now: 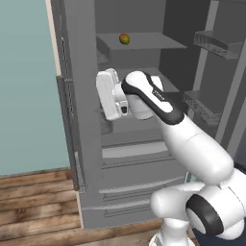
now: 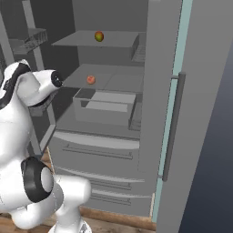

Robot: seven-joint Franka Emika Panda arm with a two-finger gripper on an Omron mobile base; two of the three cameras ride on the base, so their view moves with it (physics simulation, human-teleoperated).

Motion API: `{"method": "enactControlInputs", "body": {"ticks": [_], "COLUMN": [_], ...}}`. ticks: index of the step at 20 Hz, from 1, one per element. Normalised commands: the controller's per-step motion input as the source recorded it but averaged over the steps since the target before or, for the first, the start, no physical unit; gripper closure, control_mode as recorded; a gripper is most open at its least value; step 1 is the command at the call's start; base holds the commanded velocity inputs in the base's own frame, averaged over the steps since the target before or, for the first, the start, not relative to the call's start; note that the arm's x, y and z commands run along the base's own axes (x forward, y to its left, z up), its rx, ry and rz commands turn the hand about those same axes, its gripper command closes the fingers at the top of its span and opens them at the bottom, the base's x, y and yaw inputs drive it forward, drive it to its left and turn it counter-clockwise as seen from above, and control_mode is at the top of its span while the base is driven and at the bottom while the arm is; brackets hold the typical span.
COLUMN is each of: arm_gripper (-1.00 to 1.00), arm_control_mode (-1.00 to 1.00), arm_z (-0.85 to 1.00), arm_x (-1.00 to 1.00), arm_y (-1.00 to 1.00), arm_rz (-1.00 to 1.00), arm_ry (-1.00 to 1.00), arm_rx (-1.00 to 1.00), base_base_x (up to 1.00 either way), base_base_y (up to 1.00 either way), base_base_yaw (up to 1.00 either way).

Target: Retrieve the mango and peach from the fridge and place them into the bowl on the dining table.

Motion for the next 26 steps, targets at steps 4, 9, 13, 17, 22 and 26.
{"method": "enactControlInputs", "body": {"ticks": [4,9,13,17,22,26], "arm_gripper": [-1.0,-1.0,-1.0,-1.0,-1.0,-1.0], "arm_control_mode": [-1.0,-1.0,-1.0,-1.0,-1.0,-1.0], "arm_z": [0.1,0.37,0.45,0.5,0.81,0.72], "arm_x": [-0.9,-0.83,-1.0,-0.85,-0.6,-0.66], "arm_y": [1.0,0.53,-0.52,-0.89,-0.91,-0.66], "arm_rz": [0.12,0.05,-0.04,-0.12,-0.11,-0.04], "arm_ry": [-0.2,-0.24,-0.3,-0.18,-0.01,0.0], "arm_rx": [-0.04,-0.03,-0.06,-0.11,-0.22,-0.33], "base_base_x": [0.0,0.0,0.0,0.0,0.0,0.0], "base_base_y": [0.0,0.0,0.0,0.0,0.0,0.0], "base_base_yaw": [0.0,0.0,0.0,0.0,0.0,0.0]}}
